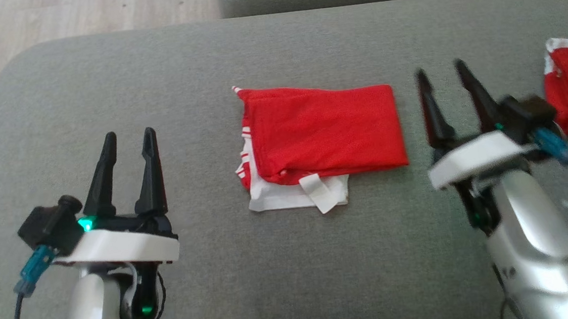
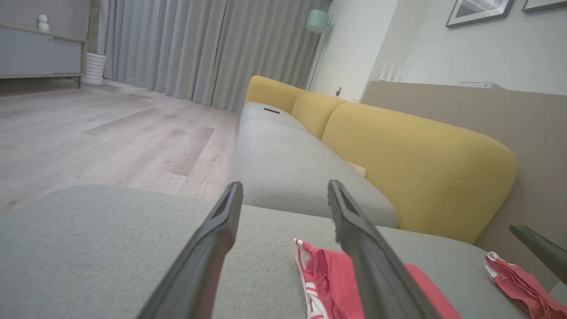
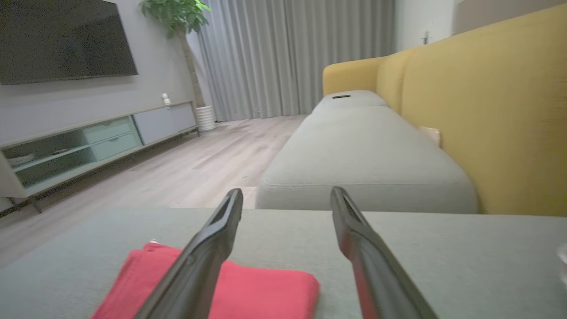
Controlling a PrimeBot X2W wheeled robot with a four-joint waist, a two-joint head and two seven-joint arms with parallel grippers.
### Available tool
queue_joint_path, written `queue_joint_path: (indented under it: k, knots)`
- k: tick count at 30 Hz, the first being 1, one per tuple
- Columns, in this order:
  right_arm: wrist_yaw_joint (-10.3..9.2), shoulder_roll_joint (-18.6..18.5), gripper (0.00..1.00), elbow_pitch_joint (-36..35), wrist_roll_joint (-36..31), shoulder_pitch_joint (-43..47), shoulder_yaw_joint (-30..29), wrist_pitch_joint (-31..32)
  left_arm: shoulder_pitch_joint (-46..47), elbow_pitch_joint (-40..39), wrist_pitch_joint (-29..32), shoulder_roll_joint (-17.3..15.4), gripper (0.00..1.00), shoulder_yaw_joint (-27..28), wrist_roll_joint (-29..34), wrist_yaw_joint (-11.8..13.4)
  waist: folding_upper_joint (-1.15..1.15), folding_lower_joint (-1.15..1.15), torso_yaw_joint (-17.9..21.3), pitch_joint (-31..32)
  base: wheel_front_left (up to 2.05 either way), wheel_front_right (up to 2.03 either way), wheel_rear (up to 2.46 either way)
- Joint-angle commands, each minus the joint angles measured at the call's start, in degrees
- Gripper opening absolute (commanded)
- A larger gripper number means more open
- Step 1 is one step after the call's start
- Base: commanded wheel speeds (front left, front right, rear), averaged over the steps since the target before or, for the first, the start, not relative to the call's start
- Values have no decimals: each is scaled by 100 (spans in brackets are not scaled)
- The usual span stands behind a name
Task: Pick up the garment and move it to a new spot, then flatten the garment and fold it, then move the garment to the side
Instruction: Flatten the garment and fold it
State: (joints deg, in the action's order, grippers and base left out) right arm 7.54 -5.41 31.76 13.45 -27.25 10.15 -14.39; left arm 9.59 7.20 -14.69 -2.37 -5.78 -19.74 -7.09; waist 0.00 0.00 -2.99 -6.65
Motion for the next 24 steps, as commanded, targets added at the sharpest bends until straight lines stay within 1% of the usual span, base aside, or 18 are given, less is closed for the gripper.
queue_joint_path:
  k: [1, 3, 5, 9, 13, 24]
  knots:
    - [-5, 113, 100, -316, -172, 7, -39, -60, 249, -229, -30, -51, 100, 227, -31, -6, 0, 0, 87, 3, 0, 0, 0]
    - [-5, 156, 100, -617, -556, 257, -301, -60, 241, -230, -30, -51, 100, 221, -36, 3, 0, 0, 162, 2, 0, 0, 0]
    - [-5, 201, 100, -863, -783, 503, -536, -61, 223, -216, -30, -51, 100, 200, -36, 6, 0, 0, 227, 2, 0, 0, 0]
    - [-5, 246, 100, -1209, -863, 879, -885, -61, 178, -201, -30, -51, 100, 166, -41, 14, 0, 0, 314, -6, 0, 0, 0]
    - [-5, 251, 100, -1408, -654, 1093, -873, -61, 140, -189, -30, -51, 100, 139, -27, 15, 0, 0, 362, -11, 0, 0, 0]
    - [-5, 252, 100, -1507, -650, 1237, -799, -61, 94, -140, -30, -51, 100, 102, 95, 24, 0, 0, 345, -40, 0, 0, 0]
